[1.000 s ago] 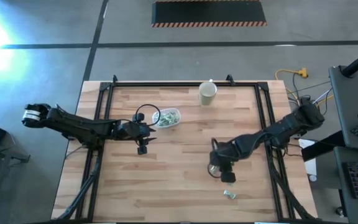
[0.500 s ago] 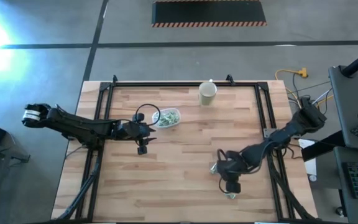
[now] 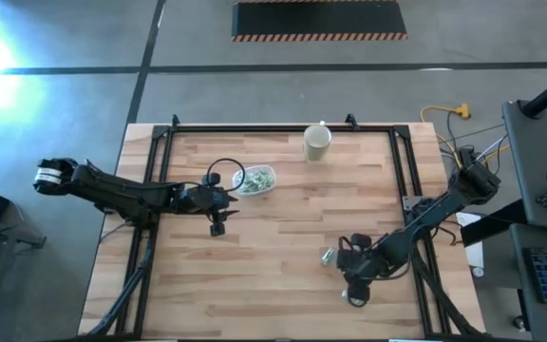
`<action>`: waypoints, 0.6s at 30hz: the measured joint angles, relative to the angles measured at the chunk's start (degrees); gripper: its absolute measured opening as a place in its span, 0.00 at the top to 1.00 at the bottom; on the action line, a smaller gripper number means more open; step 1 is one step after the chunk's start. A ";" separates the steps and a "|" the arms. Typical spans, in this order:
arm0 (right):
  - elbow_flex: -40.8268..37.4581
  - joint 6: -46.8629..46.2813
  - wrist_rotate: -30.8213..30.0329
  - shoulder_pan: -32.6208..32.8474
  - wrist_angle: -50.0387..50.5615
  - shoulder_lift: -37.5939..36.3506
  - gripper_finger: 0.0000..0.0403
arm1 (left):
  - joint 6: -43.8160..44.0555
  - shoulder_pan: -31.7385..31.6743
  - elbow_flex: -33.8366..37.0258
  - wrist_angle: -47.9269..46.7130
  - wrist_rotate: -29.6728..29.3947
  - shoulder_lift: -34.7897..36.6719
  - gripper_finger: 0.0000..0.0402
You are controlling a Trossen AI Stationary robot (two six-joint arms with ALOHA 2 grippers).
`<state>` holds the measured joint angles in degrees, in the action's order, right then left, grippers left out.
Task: Pick and place Stevia / Truvia into bins
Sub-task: Put the stevia packet into the transparent container
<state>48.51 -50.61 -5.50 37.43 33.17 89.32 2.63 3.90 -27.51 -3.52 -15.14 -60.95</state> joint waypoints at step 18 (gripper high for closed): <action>-4.00 -6.65 -3.67 2.12 -1.38 0.04 0.73 | 0.02 0.00 0.74 0.01 0.00 -0.02 0.64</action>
<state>44.51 -57.25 -9.17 39.55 31.78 89.36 2.66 3.90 -26.76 -3.51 -15.14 -60.97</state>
